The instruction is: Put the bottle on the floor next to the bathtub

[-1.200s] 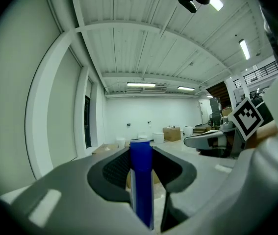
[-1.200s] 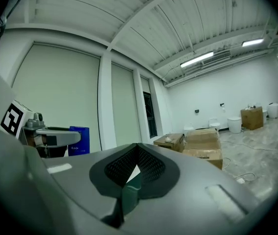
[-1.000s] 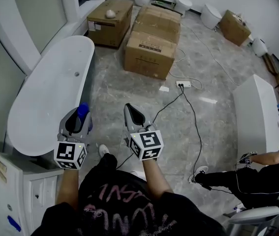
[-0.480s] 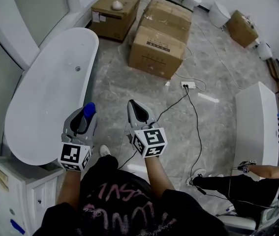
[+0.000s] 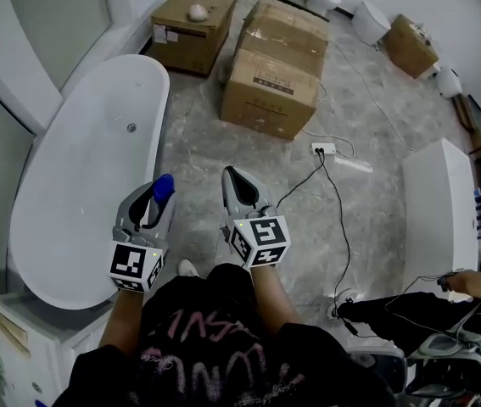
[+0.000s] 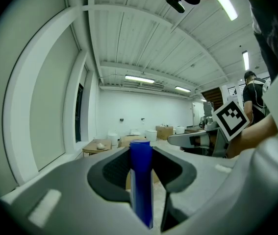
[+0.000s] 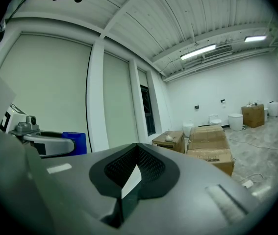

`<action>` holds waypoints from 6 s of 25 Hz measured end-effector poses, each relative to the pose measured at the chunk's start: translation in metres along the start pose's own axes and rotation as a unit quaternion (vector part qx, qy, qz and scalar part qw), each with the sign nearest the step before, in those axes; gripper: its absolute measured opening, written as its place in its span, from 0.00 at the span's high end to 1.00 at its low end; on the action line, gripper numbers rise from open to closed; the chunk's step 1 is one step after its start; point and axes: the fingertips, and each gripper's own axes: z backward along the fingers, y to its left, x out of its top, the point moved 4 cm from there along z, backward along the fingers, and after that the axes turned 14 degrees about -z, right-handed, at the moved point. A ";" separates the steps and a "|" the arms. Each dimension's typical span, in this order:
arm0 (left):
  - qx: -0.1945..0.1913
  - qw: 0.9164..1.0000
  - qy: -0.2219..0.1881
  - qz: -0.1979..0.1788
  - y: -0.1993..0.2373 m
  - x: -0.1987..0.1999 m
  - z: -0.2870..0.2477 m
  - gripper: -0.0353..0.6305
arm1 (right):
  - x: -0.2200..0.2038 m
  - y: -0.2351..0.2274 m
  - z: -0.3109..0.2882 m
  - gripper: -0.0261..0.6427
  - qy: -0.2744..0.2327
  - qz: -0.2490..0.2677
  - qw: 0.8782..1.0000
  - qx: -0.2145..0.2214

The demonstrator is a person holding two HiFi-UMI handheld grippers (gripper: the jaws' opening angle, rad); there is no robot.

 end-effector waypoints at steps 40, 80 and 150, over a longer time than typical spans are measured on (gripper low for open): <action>0.015 0.994 0.102 0.026 0.076 -0.042 -0.221 0.73 | 0.027 -0.191 -0.177 0.94 0.076 -0.046 0.996 -0.022; -0.018 0.975 0.209 0.076 0.142 -0.211 -0.342 0.73 | -0.061 -0.235 -0.310 0.94 0.195 -0.051 0.979 -0.030; -0.098 0.894 0.425 0.102 0.037 -0.780 -0.453 0.74 | -0.564 -0.417 -0.415 0.93 0.438 -0.158 0.881 -0.085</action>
